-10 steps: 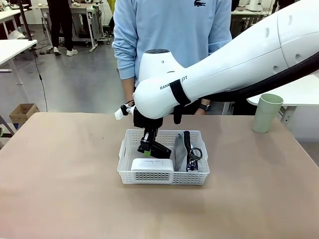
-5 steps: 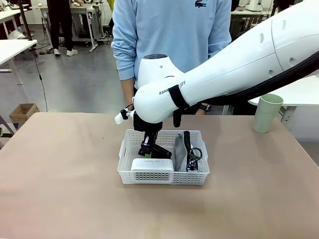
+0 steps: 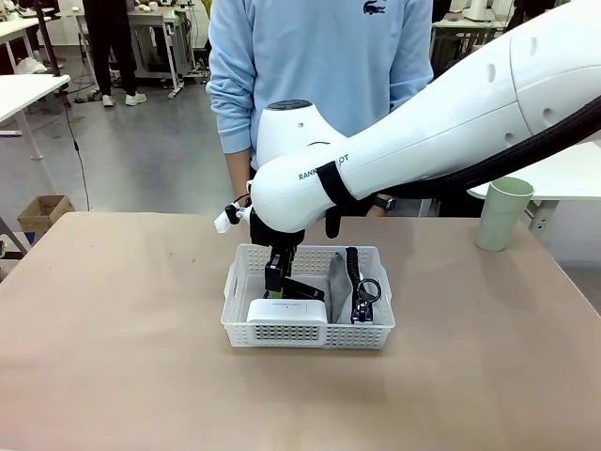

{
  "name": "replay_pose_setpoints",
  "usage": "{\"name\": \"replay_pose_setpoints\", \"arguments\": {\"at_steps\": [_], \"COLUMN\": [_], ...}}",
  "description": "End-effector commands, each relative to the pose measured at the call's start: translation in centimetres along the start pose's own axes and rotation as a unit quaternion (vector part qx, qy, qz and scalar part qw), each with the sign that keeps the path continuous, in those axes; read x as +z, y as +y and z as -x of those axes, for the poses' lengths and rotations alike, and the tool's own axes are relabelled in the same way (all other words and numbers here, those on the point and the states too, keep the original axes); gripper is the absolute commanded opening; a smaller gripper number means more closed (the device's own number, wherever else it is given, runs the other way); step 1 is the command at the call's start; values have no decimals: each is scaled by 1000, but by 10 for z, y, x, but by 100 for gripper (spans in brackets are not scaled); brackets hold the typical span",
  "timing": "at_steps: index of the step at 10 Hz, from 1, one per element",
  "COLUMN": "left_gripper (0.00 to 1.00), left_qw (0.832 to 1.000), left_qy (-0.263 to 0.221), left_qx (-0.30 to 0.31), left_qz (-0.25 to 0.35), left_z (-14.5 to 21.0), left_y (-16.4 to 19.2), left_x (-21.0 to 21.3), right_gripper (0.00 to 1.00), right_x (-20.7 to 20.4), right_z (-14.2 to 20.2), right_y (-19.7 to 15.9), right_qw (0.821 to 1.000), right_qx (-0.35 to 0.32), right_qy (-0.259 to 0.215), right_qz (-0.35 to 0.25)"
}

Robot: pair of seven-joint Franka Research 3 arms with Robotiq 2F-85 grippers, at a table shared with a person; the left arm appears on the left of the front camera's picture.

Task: Efficiently arrange items inside the basket to fit them all.
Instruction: Pick up the Stapler and place it inside the Organizing basket.

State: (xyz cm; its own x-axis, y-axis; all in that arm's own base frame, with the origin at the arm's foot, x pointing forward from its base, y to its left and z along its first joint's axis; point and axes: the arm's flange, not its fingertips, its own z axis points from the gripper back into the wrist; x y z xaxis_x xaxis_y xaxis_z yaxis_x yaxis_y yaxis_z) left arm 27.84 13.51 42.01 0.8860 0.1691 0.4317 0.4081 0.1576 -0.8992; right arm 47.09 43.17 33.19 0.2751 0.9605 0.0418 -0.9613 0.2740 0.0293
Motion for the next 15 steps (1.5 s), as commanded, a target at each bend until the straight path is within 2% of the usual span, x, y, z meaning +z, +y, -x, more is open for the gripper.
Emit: {"name": "replay_pose_setpoints", "arguments": {"at_steps": [1, 5, 7, 9, 10, 11, 13, 14, 15], "left_gripper": [100, 100, 100, 100, 100, 100, 100, 100, 100], "left_qw": [1000, 1000, 1000, 1000, 1000, 1000, 1000, 1000, 1000], "left_qy": [3, 3, 3, 3, 3, 3, 3, 3, 3], "left_qx": [3, 3, 3, 3, 3, 3, 3, 3, 3], "left_qz": [5, 5, 5, 5, 5, 5, 5, 5, 5], "left_z": [1, 1, 1, 1, 1, 1, 1, 1, 1], "left_y": [-3, -3, -3, -3, -3, -3, -3, -3, -3], "left_x": [3, 3, 3, 3, 3, 3, 3, 3, 3], "right_gripper": [100, 100, 100, 100, 100, 100, 100, 100, 100], "right_x": [2, 15, 56, 109, 132, 144, 148, 143, 138], "right_z": [-1, 12, 45, 98, 136, 174, 251, 293, 331], "right_y": [0, 2, 5, 10, 10, 9, 4, 3, 2], "right_qw": [1000, 1000, 998, 995, 991, 986, 970, 951, 920], "right_qx": [3, 1, -18, -14, -70, -98, -127, -143, -214], "right_qy": [-2, -23, -50, -85, -90, -114, -207, -265, -301], "right_qz": [12, 21, 42, 46, 69, 65, -10, -69, -131]}}
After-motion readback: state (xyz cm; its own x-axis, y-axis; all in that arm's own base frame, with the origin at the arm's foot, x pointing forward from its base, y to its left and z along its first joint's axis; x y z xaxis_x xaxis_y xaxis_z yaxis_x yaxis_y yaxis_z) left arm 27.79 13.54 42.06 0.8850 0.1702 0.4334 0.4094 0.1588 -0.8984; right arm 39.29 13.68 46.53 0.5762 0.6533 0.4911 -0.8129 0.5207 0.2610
